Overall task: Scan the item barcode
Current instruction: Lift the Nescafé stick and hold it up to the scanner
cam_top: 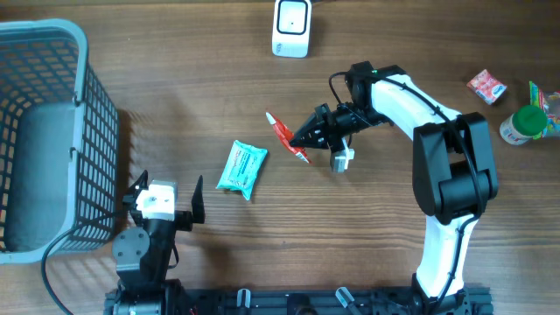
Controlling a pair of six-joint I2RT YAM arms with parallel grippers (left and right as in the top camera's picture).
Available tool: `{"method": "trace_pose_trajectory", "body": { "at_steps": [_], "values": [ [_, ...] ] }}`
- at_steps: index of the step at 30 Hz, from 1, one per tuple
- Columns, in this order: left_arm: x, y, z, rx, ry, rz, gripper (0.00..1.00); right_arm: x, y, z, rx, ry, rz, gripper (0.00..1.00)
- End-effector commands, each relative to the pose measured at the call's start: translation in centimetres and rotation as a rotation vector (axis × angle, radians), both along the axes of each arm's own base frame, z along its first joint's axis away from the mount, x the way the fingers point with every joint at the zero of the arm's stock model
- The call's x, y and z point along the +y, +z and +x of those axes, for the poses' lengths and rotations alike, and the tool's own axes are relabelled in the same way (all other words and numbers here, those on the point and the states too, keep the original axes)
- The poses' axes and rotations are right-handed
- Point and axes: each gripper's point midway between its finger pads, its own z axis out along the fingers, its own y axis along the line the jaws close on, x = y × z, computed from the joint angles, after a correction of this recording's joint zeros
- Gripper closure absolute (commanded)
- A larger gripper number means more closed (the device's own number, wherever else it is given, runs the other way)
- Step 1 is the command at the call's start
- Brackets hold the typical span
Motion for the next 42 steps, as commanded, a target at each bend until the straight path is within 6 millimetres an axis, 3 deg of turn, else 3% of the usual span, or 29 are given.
{"method": "trace_pose_trajectory", "body": {
  "at_steps": [1,3,6,11,14,16,18,20,21,29,34,37,42],
  "values": [
    [-0.3,-0.1,0.0,-0.004,-0.017,0.009,0.0,-0.3,-1.8,0.5,-0.105,0.031,-0.041,0.96],
    [-0.3,-0.1,0.0,-0.004,-0.017,0.009,0.0,0.0,-1.9,1.6,-0.326,0.069,0.026,0.96],
    [-0.3,-0.1,0.0,-0.004,-0.017,0.009,0.0,1.0,-0.1,2.1,-0.692,0.158,0.195,0.96],
    [-0.3,-0.1,0.0,-0.004,-0.017,0.009,0.0,0.7,0.1,1.7,-0.887,0.326,-0.022,0.96],
    [-0.3,-0.1,0.0,-0.004,-0.017,0.009,0.0,1.9,3.2,4.5,-1.216,0.38,-0.119,0.96],
    [-0.3,-0.1,0.0,-0.004,-0.017,0.009,0.0,2.0,4.9,8.6,-1.54,0.419,-0.319,0.95],
    [-0.3,-0.1,0.0,-0.004,-0.017,0.009,0.0,3.3,6.8,10.3,-1.769,0.461,-0.345,0.96],
    [-0.3,-0.1,0.0,-0.004,-0.017,0.009,0.0,4.5,8.0,11.5,-1.836,0.405,-0.339,0.95],
    [-0.3,-0.1,0.0,-0.004,-0.017,0.009,0.0,5.2,8.7,13.2,-1.905,0.349,-0.348,0.96],
    [-0.3,-0.1,0.0,-0.004,-0.017,0.009,0.0,5.7,7.3,20.5,-2.006,0.097,-0.472,0.95],
    [-0.3,-0.1,0.0,-0.004,-0.017,0.009,0.0,3.6,4.2,25.1,-1.977,-0.004,-0.589,0.95],
    [-0.3,-0.1,0.0,-0.004,-0.017,0.009,0.0,2.6,3.6,28.3,-1.982,-0.045,-0.634,0.95],
    [-0.3,-0.1,0.0,-0.004,-0.017,0.009,0.0,3.5,1.5,31.5,-1.927,-0.116,-0.582,0.95]
  ]
}}
